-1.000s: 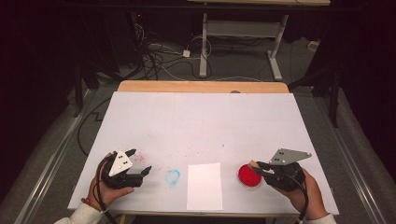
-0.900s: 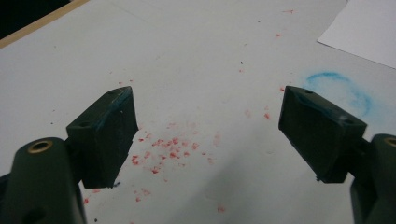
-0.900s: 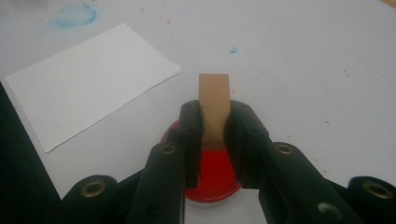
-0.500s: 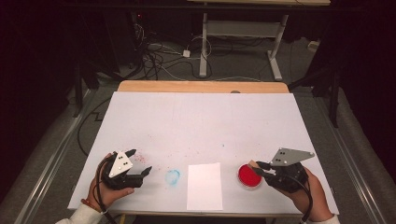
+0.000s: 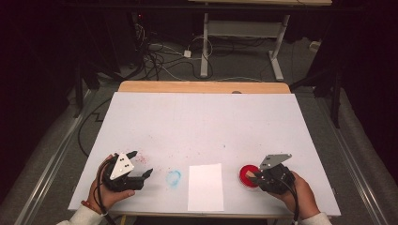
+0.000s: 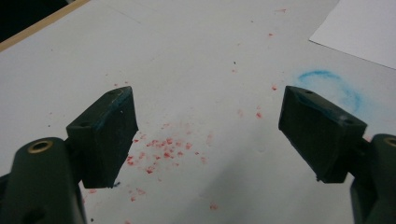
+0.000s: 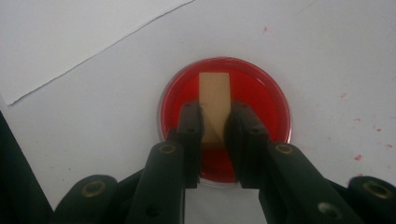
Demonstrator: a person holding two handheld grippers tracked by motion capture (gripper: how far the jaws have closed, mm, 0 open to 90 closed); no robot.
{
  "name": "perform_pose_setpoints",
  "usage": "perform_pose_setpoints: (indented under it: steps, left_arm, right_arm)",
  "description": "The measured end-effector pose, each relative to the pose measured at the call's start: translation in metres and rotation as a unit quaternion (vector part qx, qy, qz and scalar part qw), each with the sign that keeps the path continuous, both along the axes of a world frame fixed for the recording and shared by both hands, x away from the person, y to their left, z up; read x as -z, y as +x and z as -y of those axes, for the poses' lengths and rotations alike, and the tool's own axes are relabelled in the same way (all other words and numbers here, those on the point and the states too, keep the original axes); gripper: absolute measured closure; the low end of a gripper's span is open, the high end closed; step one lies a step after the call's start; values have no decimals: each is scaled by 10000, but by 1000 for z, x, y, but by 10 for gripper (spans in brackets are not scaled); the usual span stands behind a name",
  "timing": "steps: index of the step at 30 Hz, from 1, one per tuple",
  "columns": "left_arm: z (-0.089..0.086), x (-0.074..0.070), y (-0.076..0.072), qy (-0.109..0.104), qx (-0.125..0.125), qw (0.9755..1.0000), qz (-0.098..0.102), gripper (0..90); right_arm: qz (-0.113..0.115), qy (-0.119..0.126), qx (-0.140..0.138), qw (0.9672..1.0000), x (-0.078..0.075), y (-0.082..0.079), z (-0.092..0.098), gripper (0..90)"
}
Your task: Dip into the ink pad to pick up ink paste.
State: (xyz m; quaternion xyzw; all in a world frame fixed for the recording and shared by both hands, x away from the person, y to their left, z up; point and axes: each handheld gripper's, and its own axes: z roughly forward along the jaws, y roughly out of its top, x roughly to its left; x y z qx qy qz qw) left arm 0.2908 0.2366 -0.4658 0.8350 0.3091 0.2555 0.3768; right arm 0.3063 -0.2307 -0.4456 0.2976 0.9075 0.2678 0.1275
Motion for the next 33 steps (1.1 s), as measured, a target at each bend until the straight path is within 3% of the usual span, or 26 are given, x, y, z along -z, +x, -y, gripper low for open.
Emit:
perform_pose_setpoints:
  steps: [11, 25, 29, 33]
  left_arm:
    - [2, 0, 0, 6, 19, 10000, 0, 188]
    - [3, 0, 0, 70, 67, 9999, 66, 189]
    - [3, 0, -1, 22, 42, 10000, 11, 189]
    - [2, 0, 0, 45, 60, 10000, 63, 189]
  right_arm:
    - [127, -94, 28, 9999, 3, -4, -2, 760]
    - [68, -53, 136, 9999, 4, -4, -2, 759]
    - [47, -122, 57, 9999, 0, -3, -2, 758]
    - [202, 24, 99, 9997, -12, -5, 1, 758]
